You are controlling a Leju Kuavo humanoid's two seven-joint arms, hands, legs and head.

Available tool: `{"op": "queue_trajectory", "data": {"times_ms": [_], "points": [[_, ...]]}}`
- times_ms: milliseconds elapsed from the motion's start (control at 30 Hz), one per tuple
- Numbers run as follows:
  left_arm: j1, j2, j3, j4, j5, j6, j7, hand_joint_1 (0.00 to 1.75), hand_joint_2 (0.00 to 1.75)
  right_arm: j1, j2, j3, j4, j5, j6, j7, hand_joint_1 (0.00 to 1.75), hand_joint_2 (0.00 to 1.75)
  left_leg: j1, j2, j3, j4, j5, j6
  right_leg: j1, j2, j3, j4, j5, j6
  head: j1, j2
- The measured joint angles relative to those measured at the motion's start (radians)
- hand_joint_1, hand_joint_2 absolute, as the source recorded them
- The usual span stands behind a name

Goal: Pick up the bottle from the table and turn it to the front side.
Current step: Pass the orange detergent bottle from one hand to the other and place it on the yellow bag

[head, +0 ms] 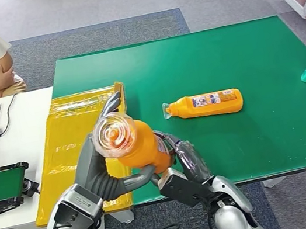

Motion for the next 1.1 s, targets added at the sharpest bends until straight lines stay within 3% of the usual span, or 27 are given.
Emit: {"op": "queue_trajectory", "data": {"times_ms": [200, 600, 733, 1100], "points": [[0.000, 0.002, -0.011, 0.004, 0.083, -0.018, 0.002, 0.00, 1.75, 0.008, -0.004, 0.007, -0.015, 0.063, -0.022, -0.010, 1.75, 1.75, 0.000, 0.000, 0.000, 0.000, 0.000, 0.000, 0.000, 0.000, 0.000, 0.000, 0.000, 0.000, 0.000, 0.000], [-0.001, 0.010, -0.061, 0.056, 0.354, -0.068, 0.036, 0.00, 1.75, 0.020, -0.015, -0.001, -0.010, 0.057, -0.056, -0.057, 1.75, 1.75, 0.000, 0.000, 0.000, 0.000, 0.000, 0.000, 0.000, 0.000, 0.000, 0.000, 0.000, 0.000, 0.000, 0.000], [-0.005, 0.013, -0.072, 0.074, 0.390, -0.068, 0.052, 1.75, 1.75, 0.026, -0.018, -0.009, -0.003, 0.048, -0.064, -0.068, 1.75, 1.75, 0.000, 0.000, 0.000, 0.000, 0.000, 0.000, 0.000, 0.000, 0.000, 0.000, 0.000, 0.000, 0.000, 0.000], [-0.015, 0.020, -0.078, 0.089, 0.411, -0.068, 0.065, 1.75, 1.75, 0.035, -0.021, -0.020, 0.001, 0.033, -0.068, -0.078, 1.75, 1.75, 0.000, 0.000, 0.000, 0.000, 0.000, 0.000, 0.000, 0.000, 0.000, 0.000, 0.000, 0.000, 0.000, 0.000]]}}
